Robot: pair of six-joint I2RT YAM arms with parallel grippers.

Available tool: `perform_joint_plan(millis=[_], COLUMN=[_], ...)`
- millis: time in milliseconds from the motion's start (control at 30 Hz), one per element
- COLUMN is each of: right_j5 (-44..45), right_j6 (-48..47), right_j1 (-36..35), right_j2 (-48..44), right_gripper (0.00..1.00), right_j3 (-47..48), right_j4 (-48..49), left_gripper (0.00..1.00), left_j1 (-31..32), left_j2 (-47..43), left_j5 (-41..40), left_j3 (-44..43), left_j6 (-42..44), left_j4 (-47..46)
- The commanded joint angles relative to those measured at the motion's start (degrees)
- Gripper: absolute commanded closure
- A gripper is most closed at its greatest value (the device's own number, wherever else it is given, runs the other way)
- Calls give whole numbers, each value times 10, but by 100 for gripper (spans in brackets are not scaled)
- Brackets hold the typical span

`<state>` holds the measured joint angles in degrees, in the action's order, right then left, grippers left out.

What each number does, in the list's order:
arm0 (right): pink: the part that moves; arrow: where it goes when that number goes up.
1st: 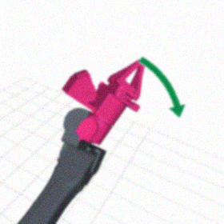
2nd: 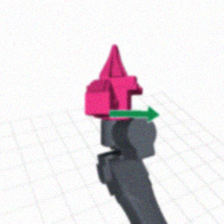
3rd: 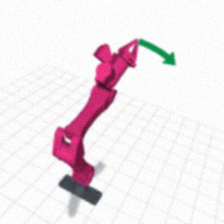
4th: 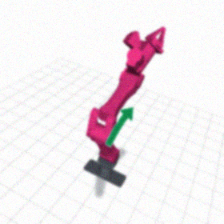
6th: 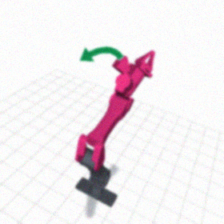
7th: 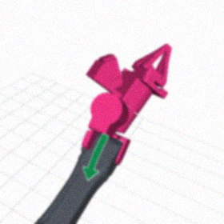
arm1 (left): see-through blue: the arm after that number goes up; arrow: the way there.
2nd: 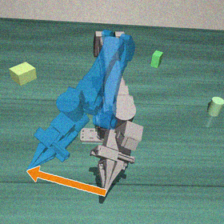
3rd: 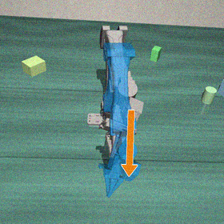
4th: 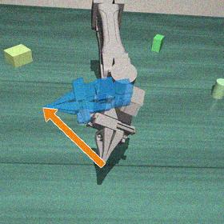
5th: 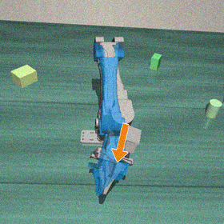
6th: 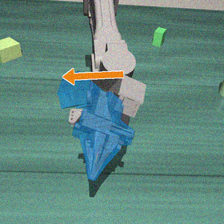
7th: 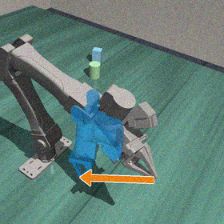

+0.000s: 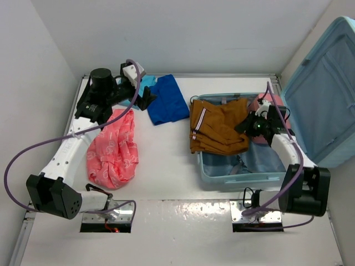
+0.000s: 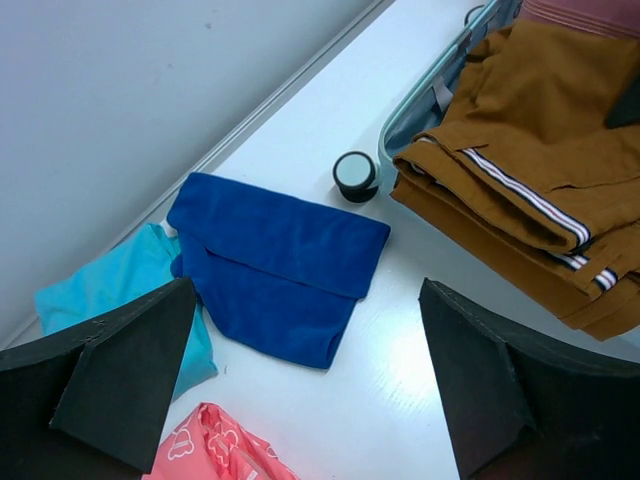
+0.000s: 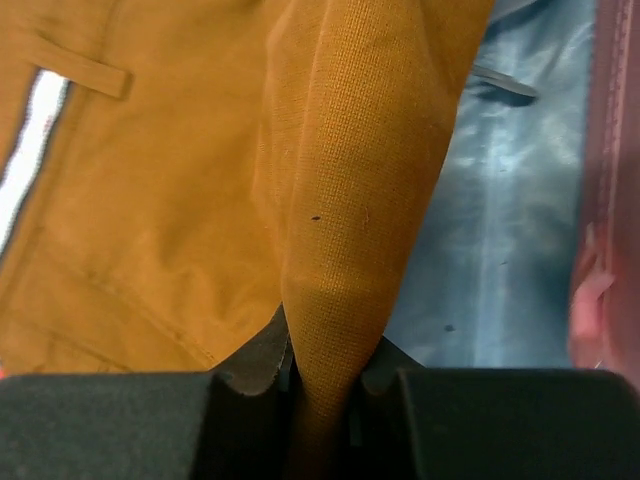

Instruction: Pack the luggage

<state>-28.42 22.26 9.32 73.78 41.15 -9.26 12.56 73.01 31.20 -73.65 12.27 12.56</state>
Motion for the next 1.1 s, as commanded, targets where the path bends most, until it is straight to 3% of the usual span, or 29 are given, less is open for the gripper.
perform_joint_plan(millis=[0, 167, 267, 533, 633, 700, 833, 967, 1067], right_j5=[83, 127, 197, 273, 263, 240, 216, 174, 119], right_j6=[-76, -92, -100, -144, -150, -137, -119, -100, -93], right_j1=[11, 0, -6, -4, -12, -17, -15, -15, -15], right_j2=[33, 82, 90, 53, 65, 73, 39, 9, -13], right_gripper=[100, 100, 100, 100, 64, 47, 33, 31, 31], right_j3=[23, 40, 49, 32, 38, 55, 74, 135, 179], right_j4=[63, 139, 167, 206, 181, 140, 128, 108, 94], left_gripper=[0, 0, 0, 0, 0, 0, 0, 0, 0], left_j1=[-4, -4, -4, -4, -4, -4, -10, -22, -22], left_j2=[1, 1, 1, 1, 7, 7, 12, 50, 133], left_j5=[1, -18, -30, -47, -54, -80, -130, -189, -217], left_j3=[-3, 14, 20, 32, 37, 49, 49, 4, -57], left_j6=[-16, -10, -10, 0, 0, -15, -44, -122, -125], left_j4=[-30, -35, -35, -35, -40, -40, -40, 0, 90])
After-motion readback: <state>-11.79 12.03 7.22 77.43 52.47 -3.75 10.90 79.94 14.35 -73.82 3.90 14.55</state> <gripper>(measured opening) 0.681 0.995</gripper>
